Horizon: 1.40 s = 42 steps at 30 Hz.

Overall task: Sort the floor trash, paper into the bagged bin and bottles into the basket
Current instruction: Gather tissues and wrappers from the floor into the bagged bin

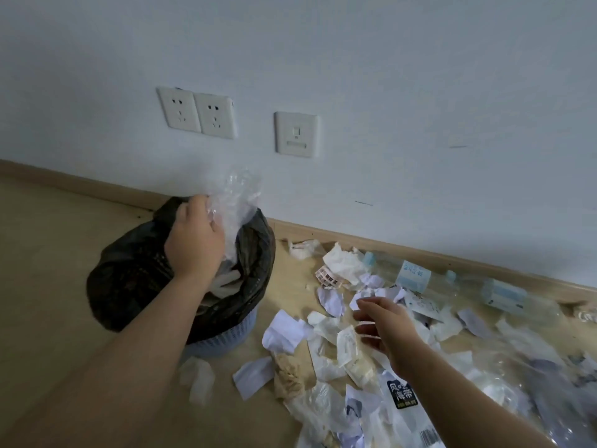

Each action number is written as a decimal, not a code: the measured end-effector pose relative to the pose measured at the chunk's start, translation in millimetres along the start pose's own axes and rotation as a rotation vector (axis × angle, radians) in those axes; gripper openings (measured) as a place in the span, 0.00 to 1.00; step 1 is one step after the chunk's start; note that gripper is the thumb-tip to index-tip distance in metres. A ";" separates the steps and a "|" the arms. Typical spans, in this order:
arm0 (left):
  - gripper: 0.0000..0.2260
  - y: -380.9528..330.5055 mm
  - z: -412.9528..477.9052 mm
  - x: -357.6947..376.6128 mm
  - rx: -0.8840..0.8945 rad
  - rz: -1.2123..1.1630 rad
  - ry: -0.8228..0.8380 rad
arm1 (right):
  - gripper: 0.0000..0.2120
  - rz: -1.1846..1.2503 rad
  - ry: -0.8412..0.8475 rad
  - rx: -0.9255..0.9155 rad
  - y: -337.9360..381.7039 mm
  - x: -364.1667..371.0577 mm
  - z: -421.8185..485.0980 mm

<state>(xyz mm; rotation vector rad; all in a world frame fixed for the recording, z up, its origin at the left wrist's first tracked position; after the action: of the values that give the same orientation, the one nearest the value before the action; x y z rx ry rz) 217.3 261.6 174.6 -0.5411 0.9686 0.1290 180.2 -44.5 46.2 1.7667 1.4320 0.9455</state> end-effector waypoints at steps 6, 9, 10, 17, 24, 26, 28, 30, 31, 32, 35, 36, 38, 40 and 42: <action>0.18 13.1 -58.2 90.2 0.042 0.287 0.898 | 0.03 -0.050 0.007 0.035 -9.7 10.6 -0.3; 0.11 -2.8 -69.4 102.5 0.174 0.152 0.968 | 0.04 -0.073 0.052 0.068 -12.6 22.9 -1.2; 0.09 -7.7 -70.7 104.5 0.215 0.111 0.982 | 0.04 -0.086 0.069 0.080 -13.5 27.0 -2.0; 0.13 -40.0 -77.8 106.0 0.256 -0.187 1.029 | 0.12 -0.015 0.124 0.174 -25.4 51.6 -9.3; 0.13 -46.2 -61.6 100.7 0.228 -0.237 0.931 | 0.05 0.359 0.215 0.092 -12.5 87.8 -10.6; 0.16 -39.6 -53.4 98.7 0.207 -0.183 0.873 | 0.06 0.394 0.181 0.034 -1.6 82.4 -8.7; 0.20 -37.2 -47.9 97.5 0.218 -0.103 0.839 | 0.05 0.400 0.151 -0.005 4.7 73.2 -7.5; 0.21 -38.9 -44.8 95.8 0.245 -0.032 0.817 | 0.04 0.379 0.121 -0.025 6.4 64.0 -6.6; 0.21 -41.6 -44.5 94.7 0.257 -0.019 0.805 | 0.04 0.351 0.111 -0.027 6.3 59.9 -6.5; 0.22 -45.1 -44.4 92.8 0.265 -0.023 0.786 | 0.04 0.311 0.104 -0.023 6.3 56.4 -6.8; 0.19 -60.4 -45.2 78.2 0.302 -0.116 0.639 | 0.07 0.233 0.082 0.005 4.8 43.9 -7.7; 0.17 -66.3 -46.7 70.6 0.329 -0.162 0.579 | 0.09 0.225 0.066 0.016 3.4 38.3 -7.8; 0.14 -76.5 -54.1 54.4 0.404 -0.245 0.484 | 0.11 0.212 0.016 0.036 -1.1 25.7 -8.8; 0.12 -79.5 -65.5 38.7 0.475 -0.279 0.395 | 0.10 0.183 -0.021 0.053 -8.7 16.5 -10.2; 0.10 -76.6 -80.0 22.3 0.530 -0.279 0.285 | 0.09 0.133 -0.028 0.076 -20.0 12.3 -12.6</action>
<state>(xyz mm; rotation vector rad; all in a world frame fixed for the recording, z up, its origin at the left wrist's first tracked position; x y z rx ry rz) 196.2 153.4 149.9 -0.1995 1.1399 -0.4565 161.1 -28.2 37.3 1.9439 1.3630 0.9406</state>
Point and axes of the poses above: each hand's wrist, its own z-axis towards the middle knuckle, its own x-axis out of the palm, y = z × x, the point moved 7 cm from there along z, towards the middle knuckle, and after that the axes turned 11 degrees about z, right-handed, at the moved point
